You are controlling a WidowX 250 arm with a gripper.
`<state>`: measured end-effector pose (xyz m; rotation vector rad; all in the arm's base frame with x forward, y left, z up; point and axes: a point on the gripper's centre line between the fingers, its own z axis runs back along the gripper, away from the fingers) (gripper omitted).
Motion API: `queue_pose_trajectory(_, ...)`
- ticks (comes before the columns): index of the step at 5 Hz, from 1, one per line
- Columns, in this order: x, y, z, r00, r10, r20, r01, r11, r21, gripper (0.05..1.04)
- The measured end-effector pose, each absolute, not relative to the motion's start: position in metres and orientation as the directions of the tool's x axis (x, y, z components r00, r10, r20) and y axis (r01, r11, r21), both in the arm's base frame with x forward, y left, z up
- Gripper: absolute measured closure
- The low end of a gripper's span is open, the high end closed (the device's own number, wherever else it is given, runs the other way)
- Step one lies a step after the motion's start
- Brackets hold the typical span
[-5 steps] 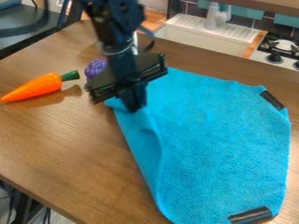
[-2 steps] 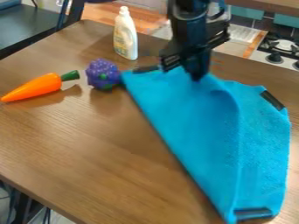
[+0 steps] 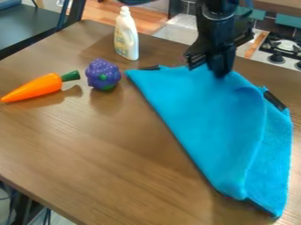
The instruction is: Fold the cloth from left to top right
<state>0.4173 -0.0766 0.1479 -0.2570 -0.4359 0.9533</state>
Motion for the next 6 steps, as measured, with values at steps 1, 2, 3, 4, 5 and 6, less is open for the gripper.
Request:
queue_pose_trajectory(1, 0.432, -0.093, 0.142, 0.505, 0.828, 0.244, -0.726, 0.561, -0.397, 1.009)
queue_pose_trajectory(2, 0.441, -0.111, 0.137, 0.518, 0.815, 0.259, -0.715, 0.579, -0.392, 1.009)
queue_pose_trajectory(3, 0.448, -0.125, 0.130, 0.524, 0.808, 0.269, -0.712, 0.589, -0.382, 0.983)
queue_pose_trajectory(4, 0.452, -0.132, 0.123, 0.531, 0.805, 0.265, -0.717, 0.594, -0.365, 0.810)
queue_pose_trajectory(5, 0.456, -0.134, 0.127, 0.529, 0.805, 0.268, -0.714, 0.593, -0.371, 0.498)
queue_pose_trajectory(6, 0.459, -0.138, 0.132, 0.538, 0.801, 0.263, -0.703, 0.598, -0.385, 0.208)
